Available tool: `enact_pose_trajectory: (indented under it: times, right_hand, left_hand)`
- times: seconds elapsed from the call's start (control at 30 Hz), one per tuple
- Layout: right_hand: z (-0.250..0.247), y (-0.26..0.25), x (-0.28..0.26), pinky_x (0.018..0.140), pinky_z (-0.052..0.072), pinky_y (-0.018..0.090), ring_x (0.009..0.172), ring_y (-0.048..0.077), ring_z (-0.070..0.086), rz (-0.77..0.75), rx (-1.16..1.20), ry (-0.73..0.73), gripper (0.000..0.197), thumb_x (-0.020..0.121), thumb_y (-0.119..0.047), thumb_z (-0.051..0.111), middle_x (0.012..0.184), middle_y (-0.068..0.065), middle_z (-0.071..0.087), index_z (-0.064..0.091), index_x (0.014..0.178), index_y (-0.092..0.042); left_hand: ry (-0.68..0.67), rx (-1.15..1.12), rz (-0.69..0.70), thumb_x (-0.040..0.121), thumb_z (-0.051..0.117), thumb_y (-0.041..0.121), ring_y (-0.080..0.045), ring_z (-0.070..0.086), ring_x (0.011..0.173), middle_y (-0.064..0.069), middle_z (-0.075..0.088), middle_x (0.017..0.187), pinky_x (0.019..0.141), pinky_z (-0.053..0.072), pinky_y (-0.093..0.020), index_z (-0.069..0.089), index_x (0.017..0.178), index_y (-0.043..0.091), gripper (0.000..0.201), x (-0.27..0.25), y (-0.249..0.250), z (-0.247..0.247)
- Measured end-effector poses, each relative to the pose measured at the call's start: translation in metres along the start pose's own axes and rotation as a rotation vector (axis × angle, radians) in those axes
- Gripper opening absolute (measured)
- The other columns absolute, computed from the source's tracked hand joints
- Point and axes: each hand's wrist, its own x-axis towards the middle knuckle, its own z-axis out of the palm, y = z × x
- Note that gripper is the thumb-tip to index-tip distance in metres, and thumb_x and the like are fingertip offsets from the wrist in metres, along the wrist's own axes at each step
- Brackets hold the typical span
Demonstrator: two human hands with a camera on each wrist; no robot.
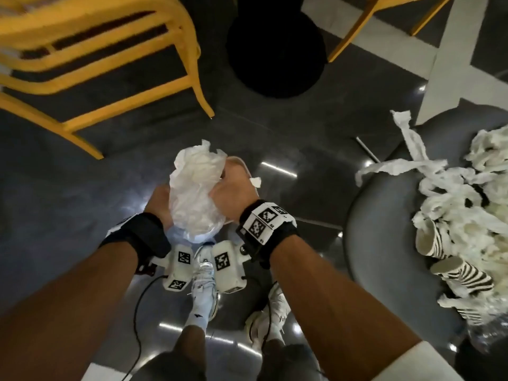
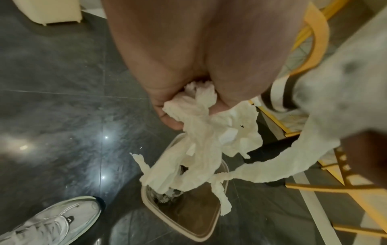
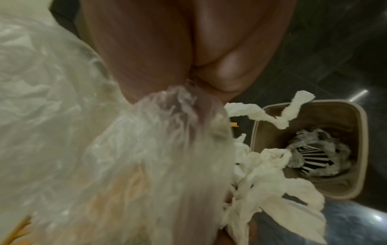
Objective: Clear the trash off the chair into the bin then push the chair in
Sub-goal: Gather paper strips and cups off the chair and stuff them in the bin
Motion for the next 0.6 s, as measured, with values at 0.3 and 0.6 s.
enact_pose_trajectory:
  times: [0.3, 0.6]
  right_hand:
    - [0.008, 0.081, 0.054, 0.065, 0.052, 0.025, 0.08, 0.016, 0.067, 0.292, -0.129, 0.156, 0.014, 0.093, -0.029, 0.056, 0.082, -0.007, 0.068, 0.059, 0.08, -0.029]
    - [0.0, 0.137, 0.084, 0.11, 0.044, 0.049, 0.13, 0.036, 0.052, 0.541, -0.096, -0.004, 0.052, 0.099, -0.025, 0.048, 0.145, 0.015, 0.052, 0.039, 0.149, -0.015]
  left_hand:
    - [-0.173, -0.126, -0.032, 0.066, 0.058, 0.014, -0.035, 0.068, 0.091, -0.01, 0.072, 0.093, 0.082, 0.057, -0.05, 0.068, 0.084, 0.019, 0.021, 0.123, -0.078, 0.013]
    - [-0.26, -0.132, -0.094, 0.089, 0.051, 0.019, -0.019, 0.051, 0.101, -0.004, 0.062, 0.104, 0.086, 0.038, -0.037, 0.066, 0.099, 0.017, 0.018, 0.131, -0.059, 0.046]
